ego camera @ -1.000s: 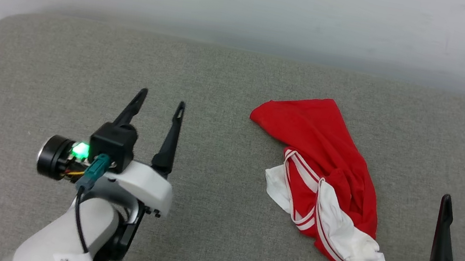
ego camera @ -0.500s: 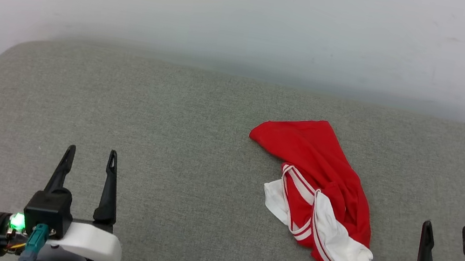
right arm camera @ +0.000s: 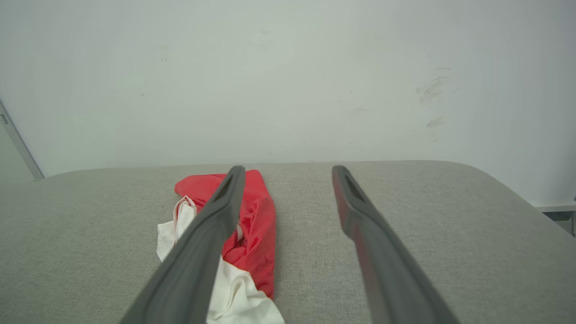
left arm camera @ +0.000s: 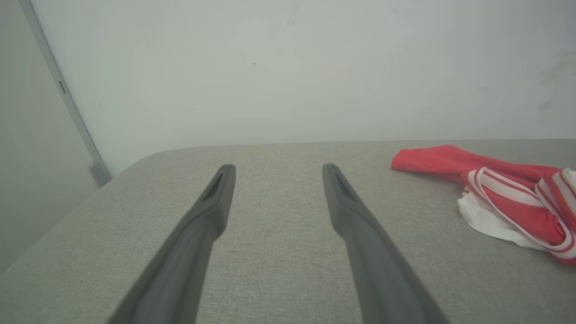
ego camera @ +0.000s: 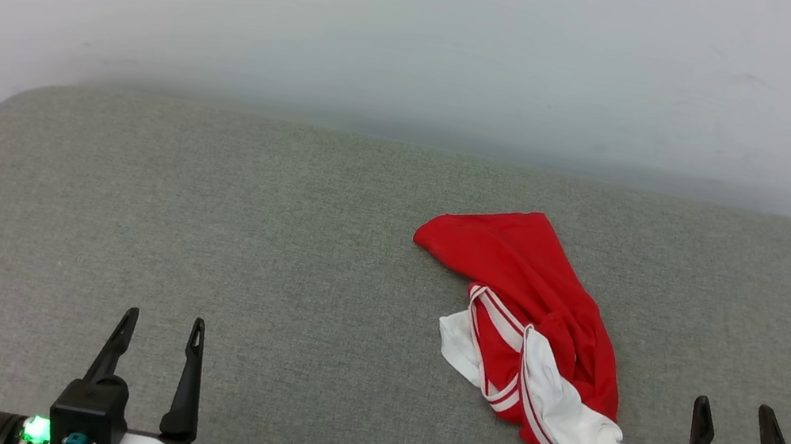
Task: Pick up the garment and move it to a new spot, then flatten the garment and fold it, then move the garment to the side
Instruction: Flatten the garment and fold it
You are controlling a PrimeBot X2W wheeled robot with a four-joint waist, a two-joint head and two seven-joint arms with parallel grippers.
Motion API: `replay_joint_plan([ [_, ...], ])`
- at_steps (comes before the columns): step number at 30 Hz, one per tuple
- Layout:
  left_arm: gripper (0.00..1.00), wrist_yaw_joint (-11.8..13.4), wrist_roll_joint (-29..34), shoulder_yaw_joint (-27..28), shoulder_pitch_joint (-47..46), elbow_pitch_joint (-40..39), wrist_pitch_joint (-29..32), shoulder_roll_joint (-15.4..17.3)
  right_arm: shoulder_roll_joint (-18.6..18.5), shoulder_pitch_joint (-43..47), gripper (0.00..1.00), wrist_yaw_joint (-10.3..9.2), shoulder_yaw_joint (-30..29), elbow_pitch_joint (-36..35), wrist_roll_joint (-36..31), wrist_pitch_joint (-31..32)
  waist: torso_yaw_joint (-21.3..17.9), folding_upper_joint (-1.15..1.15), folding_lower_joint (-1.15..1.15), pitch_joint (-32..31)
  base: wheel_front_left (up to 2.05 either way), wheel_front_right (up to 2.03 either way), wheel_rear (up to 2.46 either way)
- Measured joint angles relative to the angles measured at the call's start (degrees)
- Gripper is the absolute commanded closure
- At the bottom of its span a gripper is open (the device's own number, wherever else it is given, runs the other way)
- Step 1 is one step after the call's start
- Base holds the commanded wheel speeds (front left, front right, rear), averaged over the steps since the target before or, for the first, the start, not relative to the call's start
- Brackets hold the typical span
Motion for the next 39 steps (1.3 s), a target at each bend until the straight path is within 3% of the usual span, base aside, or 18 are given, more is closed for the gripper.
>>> replay_joint_plan([
  [19,0.00,-6.0,5.4,5.8,1.4,1.8,0.0,-5.3,0.0,0.1,0.00,0.00,0.4,1.0,0.2,0.0,0.5,0.00,0.01,-0.1,0.00,0.00,0.00],
  [39,0.00,-8.7,7.9,8.7,1.3,2.6,0.0,-6.7,0.0,0.1,0.00,0.01,0.5,1.0,0.4,0.0,0.6,0.00,0.00,-0.1,0.00,0.00,0.00],
])
